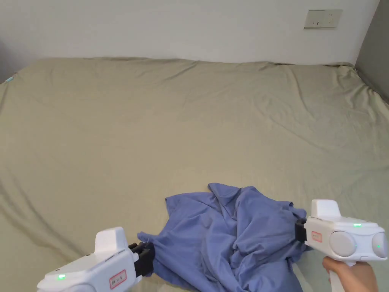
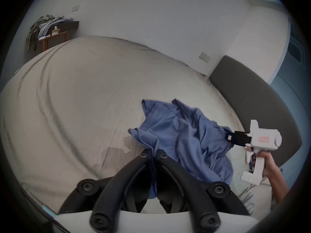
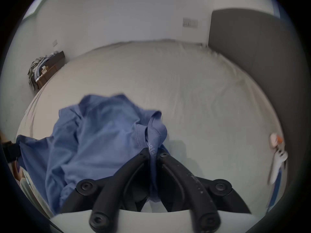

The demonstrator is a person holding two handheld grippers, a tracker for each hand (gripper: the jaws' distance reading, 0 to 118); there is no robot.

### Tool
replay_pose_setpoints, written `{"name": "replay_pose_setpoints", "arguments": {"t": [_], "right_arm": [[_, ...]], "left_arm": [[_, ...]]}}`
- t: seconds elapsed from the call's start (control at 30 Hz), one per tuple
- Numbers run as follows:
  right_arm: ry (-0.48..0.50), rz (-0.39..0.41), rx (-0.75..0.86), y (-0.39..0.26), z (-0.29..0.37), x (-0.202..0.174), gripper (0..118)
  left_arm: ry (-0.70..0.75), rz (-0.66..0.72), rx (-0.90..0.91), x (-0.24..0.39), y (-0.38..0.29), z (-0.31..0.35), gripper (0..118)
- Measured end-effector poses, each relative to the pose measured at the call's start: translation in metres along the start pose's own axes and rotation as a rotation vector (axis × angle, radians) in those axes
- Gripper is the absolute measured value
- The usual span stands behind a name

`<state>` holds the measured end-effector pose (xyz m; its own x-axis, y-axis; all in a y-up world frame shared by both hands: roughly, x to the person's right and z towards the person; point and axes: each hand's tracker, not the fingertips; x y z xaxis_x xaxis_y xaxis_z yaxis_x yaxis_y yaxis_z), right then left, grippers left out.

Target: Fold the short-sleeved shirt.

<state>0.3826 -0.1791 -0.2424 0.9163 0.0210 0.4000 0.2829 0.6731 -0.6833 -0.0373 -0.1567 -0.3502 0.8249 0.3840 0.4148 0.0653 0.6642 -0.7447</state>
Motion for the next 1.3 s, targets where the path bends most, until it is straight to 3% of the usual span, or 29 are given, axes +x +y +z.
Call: {"name": "replay_pose_setpoints", "arguments": {"t": [0.17, 0.3, 0.47, 0.77, 0.9, 1.03, 1.3], "right_arm": [[-0.013, 0.063, 0.185, 0.068, 0.068, 0.013, 9], [-0.03, 0.062, 0.31, 0.132, 0.121, 0.022, 9], [-0.111, 0.101, 0.438, 0.211, 0.158, 0.035, 9], [-0.124, 0.042, 0.565, 0.315, 0.174, 0.047, 9], [-0.13, 0.006, 0.573, 0.317, 0.164, 0.044, 9], [-0.064, -0.077, 0.541, 0.295, 0.14, 0.044, 9], [-0.007, -0.121, 0.308, 0.192, 0.052, 0.037, 9]], "left_arm": [[0.011, 0.01, 0.165, 0.0, 0.071, 0.01, 4], [0.06, -0.015, 0.292, -0.002, 0.153, 0.021, 4], [0.124, -0.043, 0.411, 0.003, 0.259, 0.04, 4], [0.244, -0.107, 0.559, 0.037, 0.398, 0.05, 4], [0.274, -0.097, 0.584, 0.032, 0.419, 0.037, 4], [0.332, -0.112, 0.589, 0.012, 0.405, 0.014, 4], [0.385, -0.067, 0.33, -0.062, 0.289, -0.045, 4]]}}
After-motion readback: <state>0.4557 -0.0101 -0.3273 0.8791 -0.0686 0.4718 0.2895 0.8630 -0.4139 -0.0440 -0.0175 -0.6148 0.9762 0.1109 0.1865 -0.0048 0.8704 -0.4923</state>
